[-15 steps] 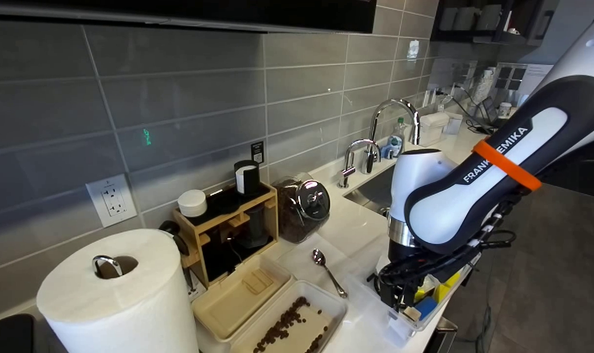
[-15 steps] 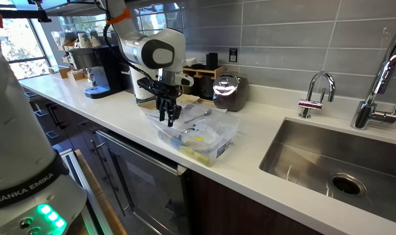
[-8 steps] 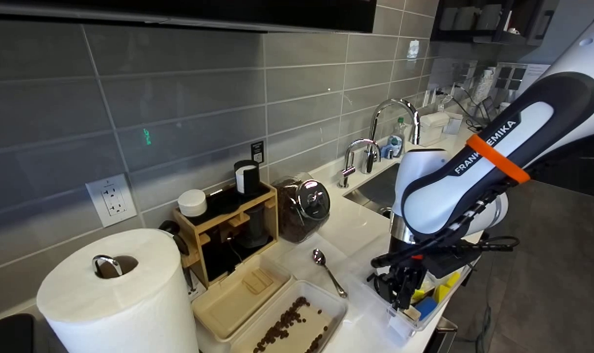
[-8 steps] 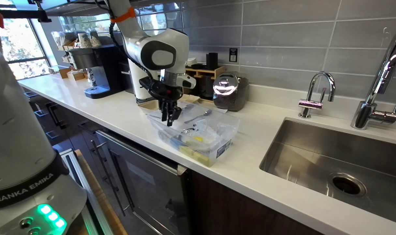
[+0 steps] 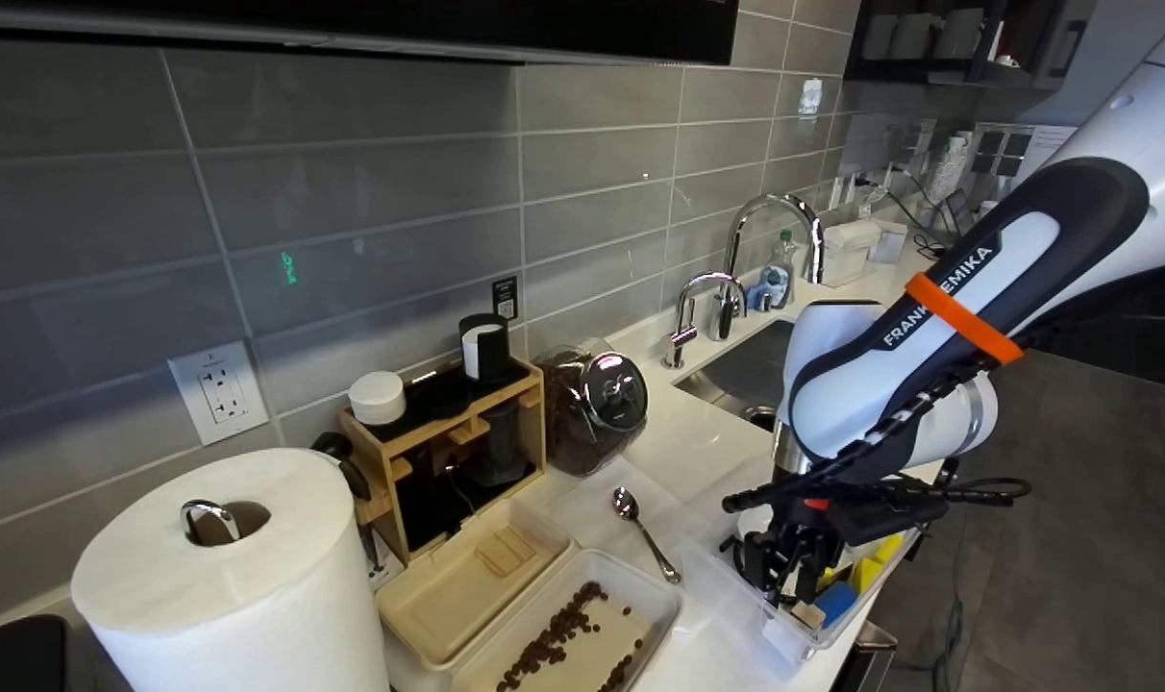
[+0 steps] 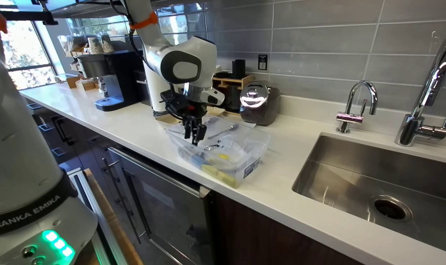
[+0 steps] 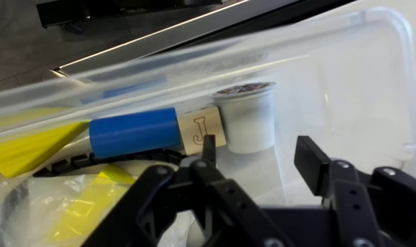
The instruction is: Remove the white container from the big lunchbox and put it in the takeaway pack
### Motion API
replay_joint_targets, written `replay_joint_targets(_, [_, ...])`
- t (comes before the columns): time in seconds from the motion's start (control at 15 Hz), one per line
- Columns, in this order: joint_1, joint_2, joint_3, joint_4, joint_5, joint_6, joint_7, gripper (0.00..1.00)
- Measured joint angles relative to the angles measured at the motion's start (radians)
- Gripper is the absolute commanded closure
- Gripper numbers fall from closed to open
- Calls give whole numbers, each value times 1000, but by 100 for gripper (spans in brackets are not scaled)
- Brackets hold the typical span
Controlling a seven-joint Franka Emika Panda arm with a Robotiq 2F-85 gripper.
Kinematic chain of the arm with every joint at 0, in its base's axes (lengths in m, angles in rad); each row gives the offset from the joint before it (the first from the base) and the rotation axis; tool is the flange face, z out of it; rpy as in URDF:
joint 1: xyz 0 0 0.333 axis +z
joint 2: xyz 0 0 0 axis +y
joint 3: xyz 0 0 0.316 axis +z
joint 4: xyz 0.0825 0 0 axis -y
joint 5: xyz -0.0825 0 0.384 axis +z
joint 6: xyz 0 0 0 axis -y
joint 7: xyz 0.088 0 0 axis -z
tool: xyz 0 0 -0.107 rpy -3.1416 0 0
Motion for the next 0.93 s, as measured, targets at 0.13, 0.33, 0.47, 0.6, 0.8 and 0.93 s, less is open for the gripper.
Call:
replay_joint_targets(0.13, [0, 7, 3, 0, 14, 0, 3, 53])
replay_joint_targets(0.33, [0, 15, 9, 0, 38, 0, 3, 48])
replay_joint_targets(0.47, [0, 21, 13, 0, 51, 0, 3, 38])
replay_joint_targets(0.6, [0, 25, 15, 0, 59, 0, 3, 35])
replay_joint_targets(0.8, [0, 30, 18, 2, 69, 0, 3, 46])
replay_joint_targets(0.93, [0, 32, 20, 4, 76, 0, 3, 49])
